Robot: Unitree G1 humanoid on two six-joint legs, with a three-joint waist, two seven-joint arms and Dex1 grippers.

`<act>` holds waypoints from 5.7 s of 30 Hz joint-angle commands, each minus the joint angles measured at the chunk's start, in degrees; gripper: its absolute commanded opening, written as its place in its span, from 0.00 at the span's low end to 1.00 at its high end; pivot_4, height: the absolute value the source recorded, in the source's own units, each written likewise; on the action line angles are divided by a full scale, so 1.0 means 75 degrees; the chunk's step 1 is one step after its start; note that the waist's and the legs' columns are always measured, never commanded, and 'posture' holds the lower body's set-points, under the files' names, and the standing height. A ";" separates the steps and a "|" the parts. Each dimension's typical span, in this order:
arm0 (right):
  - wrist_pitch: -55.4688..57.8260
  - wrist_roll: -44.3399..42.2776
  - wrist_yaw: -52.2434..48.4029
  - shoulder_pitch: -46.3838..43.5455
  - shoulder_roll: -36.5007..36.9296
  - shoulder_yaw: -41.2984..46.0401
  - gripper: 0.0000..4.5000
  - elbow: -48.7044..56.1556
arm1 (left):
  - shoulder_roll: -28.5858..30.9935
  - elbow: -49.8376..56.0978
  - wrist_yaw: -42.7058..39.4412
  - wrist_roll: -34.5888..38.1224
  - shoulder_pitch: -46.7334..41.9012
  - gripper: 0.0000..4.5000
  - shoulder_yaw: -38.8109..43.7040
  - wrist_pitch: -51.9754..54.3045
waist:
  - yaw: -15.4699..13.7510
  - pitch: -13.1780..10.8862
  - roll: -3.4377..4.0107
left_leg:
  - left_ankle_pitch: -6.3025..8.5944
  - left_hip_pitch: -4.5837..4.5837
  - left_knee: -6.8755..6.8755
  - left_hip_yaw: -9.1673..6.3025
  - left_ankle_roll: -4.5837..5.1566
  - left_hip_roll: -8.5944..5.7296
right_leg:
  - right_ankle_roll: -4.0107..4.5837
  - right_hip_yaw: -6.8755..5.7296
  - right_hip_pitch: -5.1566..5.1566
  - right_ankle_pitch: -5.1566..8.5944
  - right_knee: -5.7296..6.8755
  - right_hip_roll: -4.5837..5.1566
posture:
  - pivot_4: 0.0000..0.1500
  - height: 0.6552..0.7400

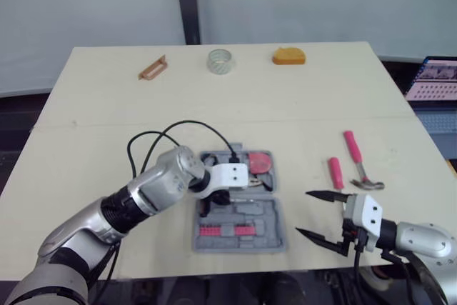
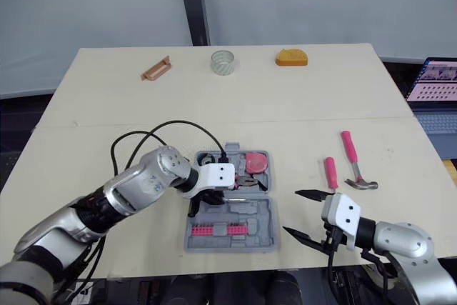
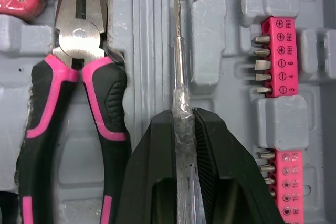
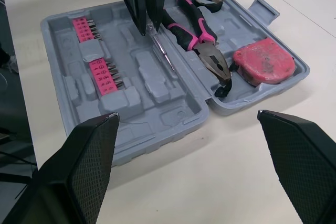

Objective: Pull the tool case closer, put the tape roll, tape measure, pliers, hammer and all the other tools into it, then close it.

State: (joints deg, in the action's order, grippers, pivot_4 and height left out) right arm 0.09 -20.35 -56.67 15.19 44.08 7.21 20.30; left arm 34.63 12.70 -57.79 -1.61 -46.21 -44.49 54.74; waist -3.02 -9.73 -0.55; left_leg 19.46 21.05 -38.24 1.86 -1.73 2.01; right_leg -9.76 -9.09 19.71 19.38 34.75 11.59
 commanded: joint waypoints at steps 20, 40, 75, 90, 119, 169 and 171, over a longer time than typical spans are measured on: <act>-0.0144 0.0040 0.0012 -0.0042 -0.0154 0.0064 1.00 0.0094 | -0.0304 -0.0054 -0.0061 -0.0294 -0.0268 0.01 -0.0303 0.0284 | 0.0001 0.0000 0.0000 | 0.0000 0.0002 -0.0002 -0.0001 0.0000 0.0000 | 0.0000 -0.0001 0.0000 0.0000 0.0000 0.0000 | 1.00 1.00; -0.0189 0.0095 0.0031 -0.0022 -0.0272 0.0047 1.00 0.0090 | -0.0337 -0.0173 -0.0144 -0.0304 -0.0609 0.01 -0.0340 0.0344 | 0.0001 0.0000 0.0000 | 0.0000 0.0003 -0.0004 -0.0001 0.0001 0.0000 | 0.0000 -0.0001 0.0000 0.0000 0.0001 0.0000 | 1.00 1.00; -0.0149 0.0158 0.0070 -0.0049 -0.0458 0.0004 1.00 0.0102 | -0.0162 0.0401 -0.0540 0.0178 -0.1016 0.84 0.0017 0.1575 | 0.0013 0.0000 0.0000 | 0.0000 0.0003 -0.0006 -0.0001 0.0001 0.0000 | 0.0000 0.0000 0.0001 -0.0001 0.0004 0.0000 | 1.00 1.00; -0.0149 0.0126 0.0085 -0.0137 -0.0510 0.0040 1.00 0.0084 | -0.0073 0.0347 0.0476 0.1107 0.1325 0.04 0.2791 -0.1151 | 0.0020 0.0000 0.0000 | 0.0000 0.0005 -0.0008 -0.0008 0.0001 0.0000 | 0.0000 0.0000 -0.0001 -0.0001 0.0002 0.0000 | 1.00 1.00; -0.0093 0.0013 0.0080 0.0179 -0.0473 0.0281 1.00 0.0321 | -0.0854 -0.2771 0.0520 0.0023 0.2755 0.04 0.3084 -0.6680 | 0.0030 0.0003 0.0004 | 0.0000 0.0001 -0.0007 -0.0008 0.0001 -0.0002 | -0.0001 -0.0003 -0.0002 -0.0002 0.0004 0.0000 | 1.00 1.00; -0.0030 -0.0016 0.0105 0.0138 -0.0448 0.0308 1.00 0.0363 | -0.0706 -0.3895 0.0944 -0.0942 0.3377 0.04 0.2280 -0.5717 | 0.0044 0.0204 0.0058 | 0.0014 -0.0153 0.0039 0.0005 0.0002 -0.0001 | -0.0002 0.0003 -0.0154 -0.0002 -0.0053 -0.0003 | 1.00 1.00; -0.0023 0.0000 0.0118 0.0119 -0.0456 0.0289 1.00 0.0356 | -0.0715 -0.3992 0.0956 -0.0978 0.3393 0.04 0.2240 -0.5738 | 0.0047 0.0217 0.0063 | 0.0017 -0.0172 0.0048 0.0006 0.0001 -0.0001 | -0.0002 0.0004 -0.0169 -0.0002 -0.0064 -0.0003 | 1.00 1.00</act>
State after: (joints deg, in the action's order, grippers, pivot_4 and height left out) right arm 0.06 -19.62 -56.31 16.28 40.07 7.97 21.02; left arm 27.69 -9.81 -50.80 -3.87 -24.18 -24.31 8.64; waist -2.67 -8.10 -0.08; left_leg 19.60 19.72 -37.83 1.91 -1.73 2.01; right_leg -9.78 -9.07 18.40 19.37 34.24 11.56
